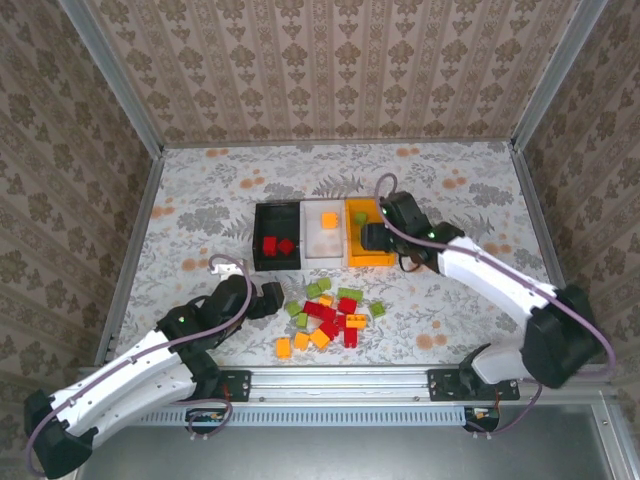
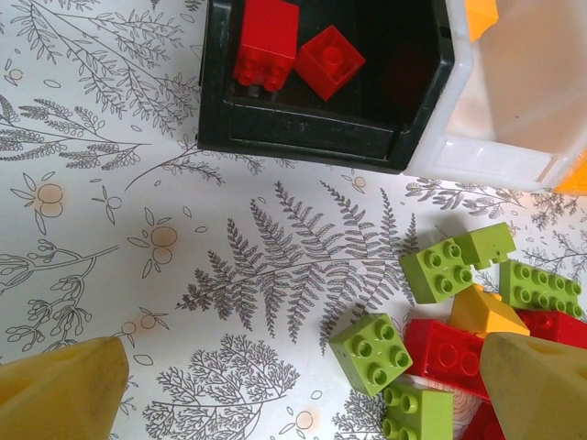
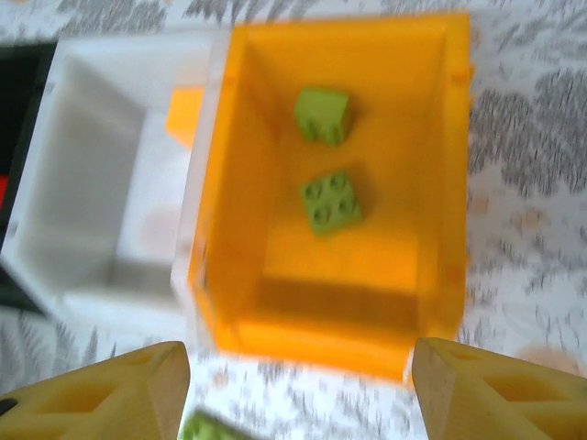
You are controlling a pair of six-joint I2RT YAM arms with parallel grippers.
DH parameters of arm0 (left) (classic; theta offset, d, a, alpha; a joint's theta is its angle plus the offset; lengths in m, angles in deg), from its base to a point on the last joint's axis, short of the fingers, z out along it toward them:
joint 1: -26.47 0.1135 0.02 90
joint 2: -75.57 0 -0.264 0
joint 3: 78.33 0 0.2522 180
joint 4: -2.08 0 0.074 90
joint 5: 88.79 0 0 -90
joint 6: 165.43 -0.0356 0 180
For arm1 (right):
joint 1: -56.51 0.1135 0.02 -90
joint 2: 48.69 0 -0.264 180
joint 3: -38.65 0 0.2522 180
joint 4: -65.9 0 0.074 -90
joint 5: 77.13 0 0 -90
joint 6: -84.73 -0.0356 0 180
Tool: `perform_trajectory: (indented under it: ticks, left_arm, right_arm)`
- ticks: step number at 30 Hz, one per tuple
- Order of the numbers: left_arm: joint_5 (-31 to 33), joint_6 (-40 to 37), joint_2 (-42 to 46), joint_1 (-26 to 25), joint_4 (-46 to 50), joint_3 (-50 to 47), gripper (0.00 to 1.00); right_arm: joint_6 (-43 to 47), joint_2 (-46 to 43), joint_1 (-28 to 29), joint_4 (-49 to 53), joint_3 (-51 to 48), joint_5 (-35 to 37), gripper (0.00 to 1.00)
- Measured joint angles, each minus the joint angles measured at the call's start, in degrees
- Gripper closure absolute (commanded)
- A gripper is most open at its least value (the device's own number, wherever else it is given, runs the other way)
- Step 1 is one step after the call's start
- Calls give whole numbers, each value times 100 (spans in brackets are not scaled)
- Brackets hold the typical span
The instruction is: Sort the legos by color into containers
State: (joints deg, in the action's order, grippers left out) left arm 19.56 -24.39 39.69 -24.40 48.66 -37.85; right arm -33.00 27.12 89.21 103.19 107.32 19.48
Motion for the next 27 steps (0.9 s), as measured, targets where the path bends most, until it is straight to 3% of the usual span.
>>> perform_trajectory:
  ticks: [5,12,27]
  left_arm:
    - [-52,0,0,122,-33,-81,0]
    - [-111,0,2,282,-114,-98,0]
    - [-278,22,76,407,-164,-310,0]
  right_arm:
    - [-122,-855,428,271,-1084,-284,31]
    - [-328,-809,1252,509,-1919,-562,30]
    - [-348,-31,1357,166,-1871,-404,31]
